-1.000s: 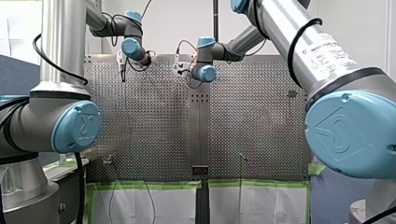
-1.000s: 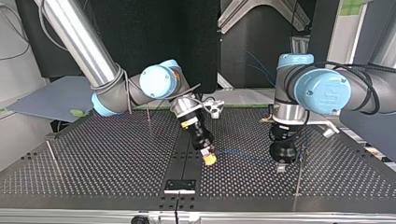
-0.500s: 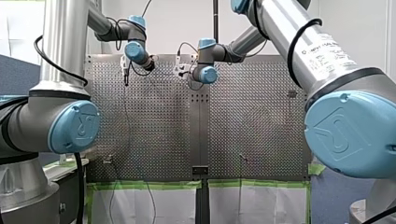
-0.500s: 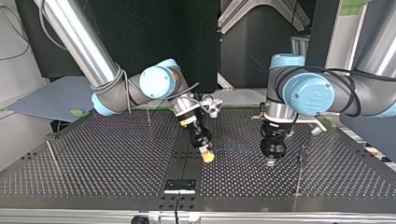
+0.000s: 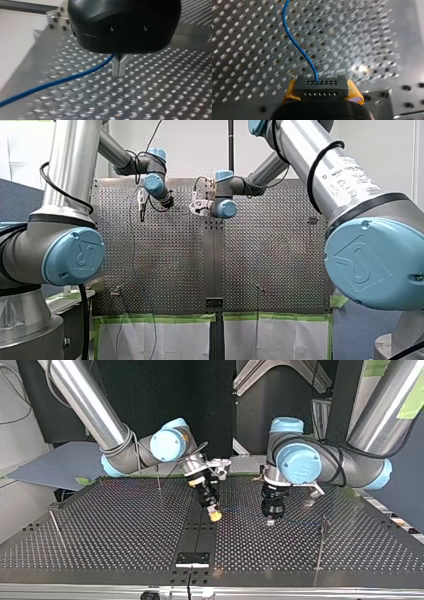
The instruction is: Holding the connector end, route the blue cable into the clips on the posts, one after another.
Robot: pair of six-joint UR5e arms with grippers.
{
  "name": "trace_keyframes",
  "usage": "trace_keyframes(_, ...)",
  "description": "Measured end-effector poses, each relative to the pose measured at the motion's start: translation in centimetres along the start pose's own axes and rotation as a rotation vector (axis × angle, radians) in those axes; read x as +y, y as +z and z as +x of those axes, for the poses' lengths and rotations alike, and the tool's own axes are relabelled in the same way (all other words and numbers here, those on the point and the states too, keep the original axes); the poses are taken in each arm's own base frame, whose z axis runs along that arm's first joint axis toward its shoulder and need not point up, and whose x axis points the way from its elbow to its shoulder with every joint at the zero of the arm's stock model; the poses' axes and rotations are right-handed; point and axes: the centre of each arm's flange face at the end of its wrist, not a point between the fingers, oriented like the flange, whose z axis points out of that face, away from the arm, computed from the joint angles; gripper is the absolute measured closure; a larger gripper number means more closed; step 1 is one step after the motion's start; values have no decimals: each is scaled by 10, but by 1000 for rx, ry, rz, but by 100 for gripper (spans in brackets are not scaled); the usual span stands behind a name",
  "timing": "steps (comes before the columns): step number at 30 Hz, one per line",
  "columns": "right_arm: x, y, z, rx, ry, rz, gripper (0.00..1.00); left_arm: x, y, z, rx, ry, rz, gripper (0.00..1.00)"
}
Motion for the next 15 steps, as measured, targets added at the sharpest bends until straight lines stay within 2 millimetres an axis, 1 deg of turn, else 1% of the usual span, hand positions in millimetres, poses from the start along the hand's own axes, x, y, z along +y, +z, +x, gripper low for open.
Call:
trace_keyframes(4, 7, -4, -8, -17, 1, -22, 100, -8, 3, 16, 27, 8, -15, 100)
trace_keyframes(7, 12, -8, -15, -30, 2, -43, 100, -18, 5, 31, 53, 16, -17, 100)
trace_keyframes(11, 23, -14, -27, -54, 1, -84, 100, -36, 8, 53, 72, 15, -16, 100)
trace_keyframes(15, 35, -25, -44, -90, 1, -140, 100, -54, 10, 72, 74, 2, -16, 100)
